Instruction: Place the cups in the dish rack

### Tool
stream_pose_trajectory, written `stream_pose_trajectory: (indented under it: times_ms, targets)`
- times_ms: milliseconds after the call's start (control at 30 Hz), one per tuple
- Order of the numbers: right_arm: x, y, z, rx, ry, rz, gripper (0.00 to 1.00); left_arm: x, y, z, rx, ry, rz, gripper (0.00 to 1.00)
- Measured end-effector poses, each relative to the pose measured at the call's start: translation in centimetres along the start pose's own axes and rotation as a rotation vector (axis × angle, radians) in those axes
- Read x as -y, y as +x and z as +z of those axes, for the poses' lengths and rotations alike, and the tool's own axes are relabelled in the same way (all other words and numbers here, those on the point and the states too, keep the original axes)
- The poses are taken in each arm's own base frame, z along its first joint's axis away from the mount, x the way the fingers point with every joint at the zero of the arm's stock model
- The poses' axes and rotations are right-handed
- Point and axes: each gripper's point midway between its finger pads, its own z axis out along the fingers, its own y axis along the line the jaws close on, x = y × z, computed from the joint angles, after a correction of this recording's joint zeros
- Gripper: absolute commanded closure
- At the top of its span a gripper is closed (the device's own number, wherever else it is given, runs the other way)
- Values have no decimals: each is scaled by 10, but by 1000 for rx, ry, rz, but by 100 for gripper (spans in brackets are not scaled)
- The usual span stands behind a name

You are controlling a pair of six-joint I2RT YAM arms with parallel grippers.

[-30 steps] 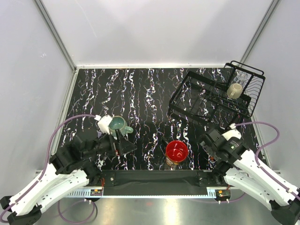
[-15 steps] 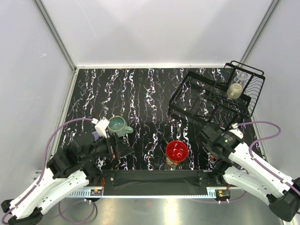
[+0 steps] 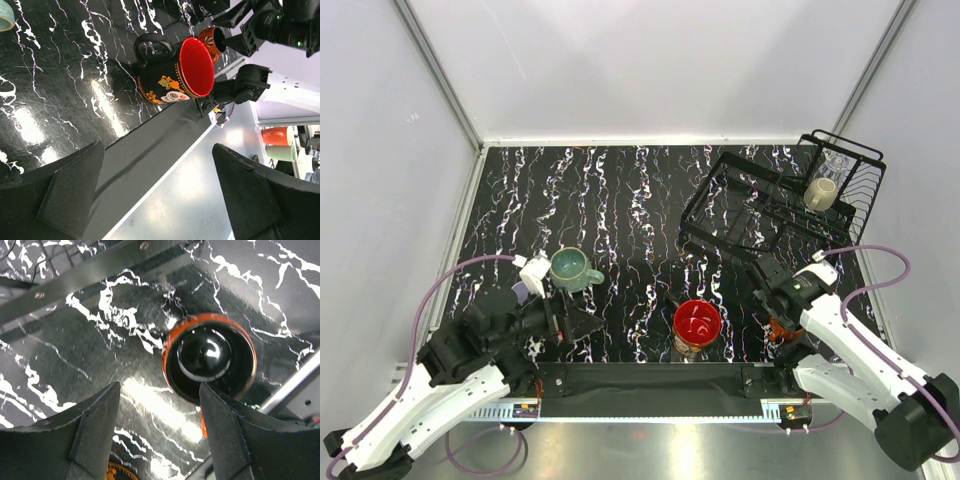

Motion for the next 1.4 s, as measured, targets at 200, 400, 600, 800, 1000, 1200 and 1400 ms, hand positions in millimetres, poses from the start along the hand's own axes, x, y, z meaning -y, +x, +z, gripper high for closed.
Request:
stream_pose_trajectory:
  times_ms: [200,400,600,800,1000,1200,1400]
  targets:
    - [-6,-4,16,0,26,-23,37,1,0,-2,8,9,6,2]
    - [-8,3,25,-24,67,-40,39,-2,2,-1,7,8,6,2]
    - [-10,9,27,-50,76,-24,40,-3,3,0,3,5,7,2]
    - [-9,11,28,-59,72,-20,49,-3,4,0,-1,9,8,2]
    - [-7,16,33,-71,104,-36,52,-2,4,0,-2,10,8,2]
    - [-7,18,35,-74,112,-41,63,-2,4,-1,-2,10,8,2]
    - [-7,18,35,-76,115,-42,84,-4,5,1,-12,-1,6,2]
